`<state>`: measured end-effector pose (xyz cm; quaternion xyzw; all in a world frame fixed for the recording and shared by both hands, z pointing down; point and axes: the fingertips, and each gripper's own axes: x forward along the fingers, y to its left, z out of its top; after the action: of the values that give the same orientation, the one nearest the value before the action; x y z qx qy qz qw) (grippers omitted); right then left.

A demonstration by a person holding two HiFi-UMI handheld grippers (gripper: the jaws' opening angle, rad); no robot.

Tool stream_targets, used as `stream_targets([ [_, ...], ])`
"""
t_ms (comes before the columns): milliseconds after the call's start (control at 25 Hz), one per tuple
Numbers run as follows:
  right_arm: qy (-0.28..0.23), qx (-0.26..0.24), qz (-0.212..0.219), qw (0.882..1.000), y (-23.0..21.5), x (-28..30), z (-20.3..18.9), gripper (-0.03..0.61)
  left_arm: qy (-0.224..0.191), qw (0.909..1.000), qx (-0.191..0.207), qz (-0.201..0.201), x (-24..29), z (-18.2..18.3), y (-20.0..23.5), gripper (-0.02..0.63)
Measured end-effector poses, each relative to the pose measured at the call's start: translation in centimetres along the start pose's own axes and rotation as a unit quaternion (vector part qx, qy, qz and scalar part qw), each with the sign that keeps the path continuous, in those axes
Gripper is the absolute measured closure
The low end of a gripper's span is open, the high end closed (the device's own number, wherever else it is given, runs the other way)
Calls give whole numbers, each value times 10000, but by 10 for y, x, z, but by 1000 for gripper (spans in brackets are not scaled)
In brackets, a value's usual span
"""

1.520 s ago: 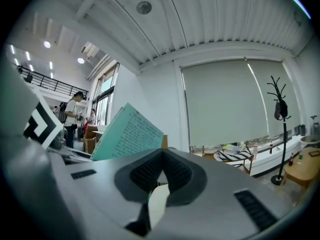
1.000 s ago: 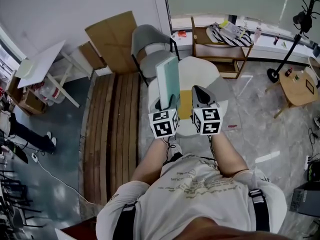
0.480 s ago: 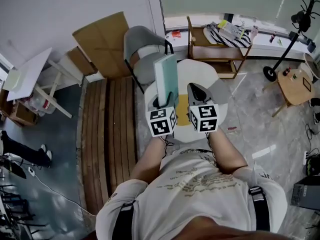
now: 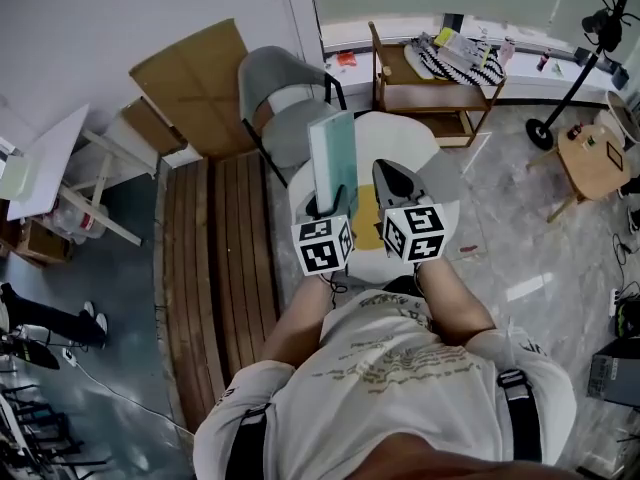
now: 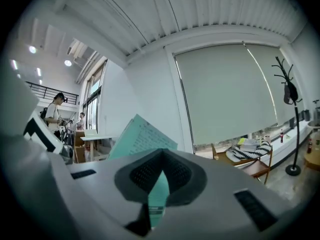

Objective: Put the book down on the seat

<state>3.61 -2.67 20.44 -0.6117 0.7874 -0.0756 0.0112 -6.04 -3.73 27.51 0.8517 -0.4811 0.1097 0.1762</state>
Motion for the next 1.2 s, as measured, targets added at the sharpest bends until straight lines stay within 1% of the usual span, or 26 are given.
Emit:
stream_targets([
  [200, 76, -135, 227, 9996, 9, 24, -1, 552, 5, 9997, -120, 199, 4, 0, 22, 445],
  [320, 111, -324, 284, 9990, 12, 41, -1, 552, 28, 9993, -198, 320, 12, 4, 35, 445],
  [440, 173, -504, 275, 9982, 6, 57, -2, 552, 75, 9989, -277, 380, 24, 8, 41, 446],
  [560, 307, -530, 248, 9978, -6, 67, -10, 552, 126, 9984, -348, 423, 36, 5, 43, 446],
  [720, 555, -471, 251, 9970, -24, 73, -27, 552, 362, 9967, -538, 481, 54, -15, 44, 445],
  [920, 845, -447, 237, 9951, -49, 74, -45, 552, 705, 9932, -789, 490, 74, -44, 34, 445],
  [1200, 1436, -401, 98, 9888, -87, 66, -91, 552, 1204, 9860, -1050, 471, 95, -87, 19, 445],
])
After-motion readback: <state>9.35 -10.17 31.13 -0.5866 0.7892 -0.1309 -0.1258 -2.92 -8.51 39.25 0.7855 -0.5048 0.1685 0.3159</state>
